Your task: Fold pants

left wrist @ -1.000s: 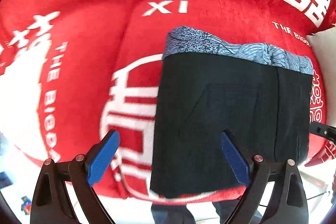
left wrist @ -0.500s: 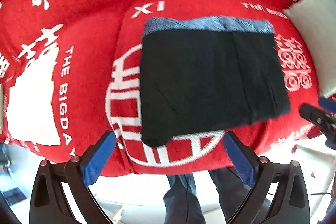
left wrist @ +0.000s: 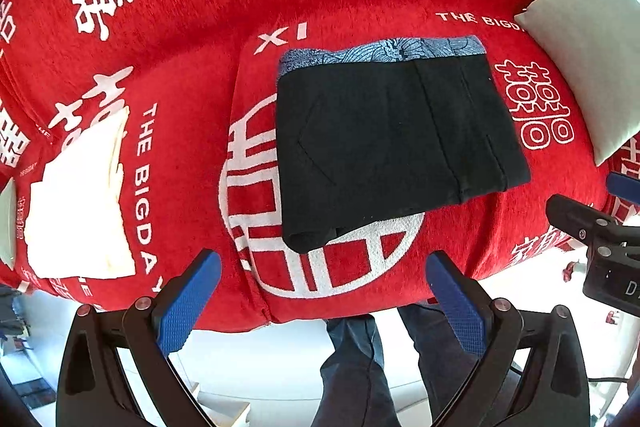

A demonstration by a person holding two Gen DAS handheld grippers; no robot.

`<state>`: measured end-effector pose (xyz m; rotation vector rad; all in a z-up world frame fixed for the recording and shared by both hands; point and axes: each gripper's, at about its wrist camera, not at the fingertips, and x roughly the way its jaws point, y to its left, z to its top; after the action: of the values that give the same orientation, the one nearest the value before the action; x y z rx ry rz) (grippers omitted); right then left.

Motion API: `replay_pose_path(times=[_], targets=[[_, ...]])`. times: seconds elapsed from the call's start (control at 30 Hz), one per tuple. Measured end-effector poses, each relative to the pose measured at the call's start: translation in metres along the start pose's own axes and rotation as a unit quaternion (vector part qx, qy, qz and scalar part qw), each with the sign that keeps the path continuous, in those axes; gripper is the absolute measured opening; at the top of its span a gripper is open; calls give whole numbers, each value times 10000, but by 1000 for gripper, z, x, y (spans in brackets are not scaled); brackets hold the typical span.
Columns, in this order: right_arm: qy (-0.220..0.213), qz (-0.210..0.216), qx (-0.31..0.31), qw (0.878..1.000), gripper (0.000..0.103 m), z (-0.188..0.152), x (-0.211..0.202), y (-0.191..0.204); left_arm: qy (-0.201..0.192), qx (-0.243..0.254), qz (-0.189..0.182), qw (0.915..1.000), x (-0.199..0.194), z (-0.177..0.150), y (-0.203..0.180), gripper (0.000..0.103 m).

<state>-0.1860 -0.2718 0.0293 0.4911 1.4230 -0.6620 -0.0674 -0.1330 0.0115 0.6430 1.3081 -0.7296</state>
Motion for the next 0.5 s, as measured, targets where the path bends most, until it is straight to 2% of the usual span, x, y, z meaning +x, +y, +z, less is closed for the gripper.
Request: replay_pose_path(times=[0.5], targets=[[-25,-135,-37,9999,93,-8,-10,5,142,-50,-27,9999,-6,-7,2,103]])
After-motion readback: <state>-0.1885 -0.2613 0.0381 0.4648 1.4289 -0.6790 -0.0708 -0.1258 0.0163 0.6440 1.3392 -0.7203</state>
